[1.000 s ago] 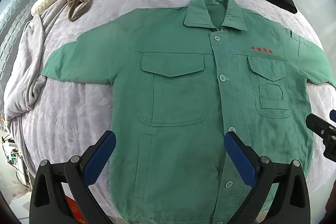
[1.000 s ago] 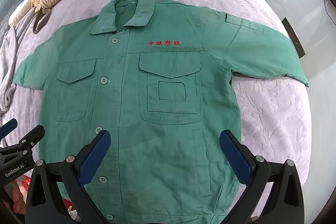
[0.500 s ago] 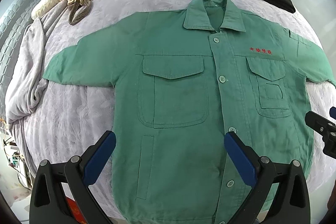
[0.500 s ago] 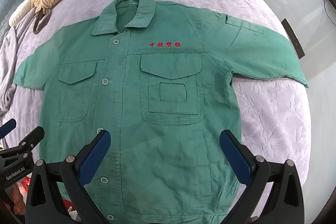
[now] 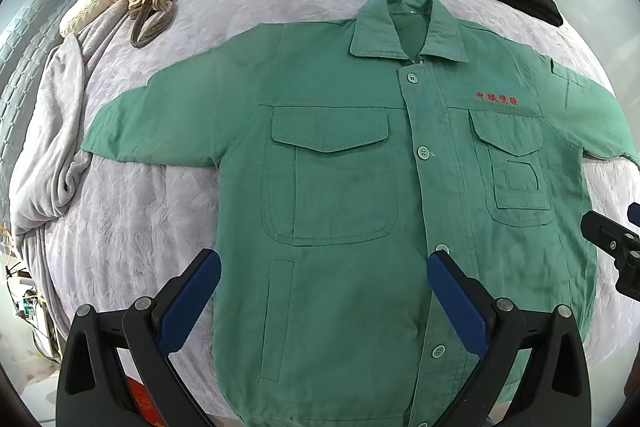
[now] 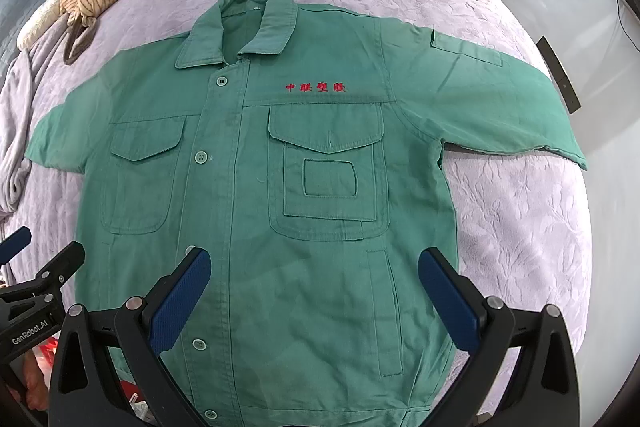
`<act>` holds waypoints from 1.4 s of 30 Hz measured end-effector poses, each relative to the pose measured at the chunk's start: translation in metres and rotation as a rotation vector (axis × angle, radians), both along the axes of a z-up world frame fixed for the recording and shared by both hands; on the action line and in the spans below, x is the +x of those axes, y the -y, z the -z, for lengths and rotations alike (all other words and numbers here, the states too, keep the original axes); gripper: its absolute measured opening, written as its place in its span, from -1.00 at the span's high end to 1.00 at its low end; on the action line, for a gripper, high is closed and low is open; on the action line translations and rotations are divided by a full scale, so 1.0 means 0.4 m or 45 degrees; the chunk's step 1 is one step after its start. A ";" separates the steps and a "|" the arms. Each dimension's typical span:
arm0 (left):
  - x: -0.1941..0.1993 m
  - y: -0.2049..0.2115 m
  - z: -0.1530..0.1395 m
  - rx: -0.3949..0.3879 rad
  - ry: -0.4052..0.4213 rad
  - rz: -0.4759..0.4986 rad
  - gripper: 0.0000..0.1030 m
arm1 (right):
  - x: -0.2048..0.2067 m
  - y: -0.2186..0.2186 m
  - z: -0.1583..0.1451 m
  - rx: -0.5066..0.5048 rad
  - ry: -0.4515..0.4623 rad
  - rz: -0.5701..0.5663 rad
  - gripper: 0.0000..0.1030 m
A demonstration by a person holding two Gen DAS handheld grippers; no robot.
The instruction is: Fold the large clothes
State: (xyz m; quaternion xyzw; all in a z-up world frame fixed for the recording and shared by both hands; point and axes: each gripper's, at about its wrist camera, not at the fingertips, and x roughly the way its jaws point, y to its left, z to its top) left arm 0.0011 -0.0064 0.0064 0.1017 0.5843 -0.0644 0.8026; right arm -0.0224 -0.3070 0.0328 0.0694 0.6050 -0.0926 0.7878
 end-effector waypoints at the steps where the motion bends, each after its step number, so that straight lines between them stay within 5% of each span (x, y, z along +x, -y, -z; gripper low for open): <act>1: 0.001 0.001 -0.001 0.000 0.001 0.000 -1.00 | 0.001 0.000 -0.001 -0.002 0.000 -0.001 -1.00; 42: 0.022 -0.041 0.027 -0.018 -0.024 -0.023 -1.00 | 0.031 -0.018 0.020 -0.018 -0.042 -0.019 -1.00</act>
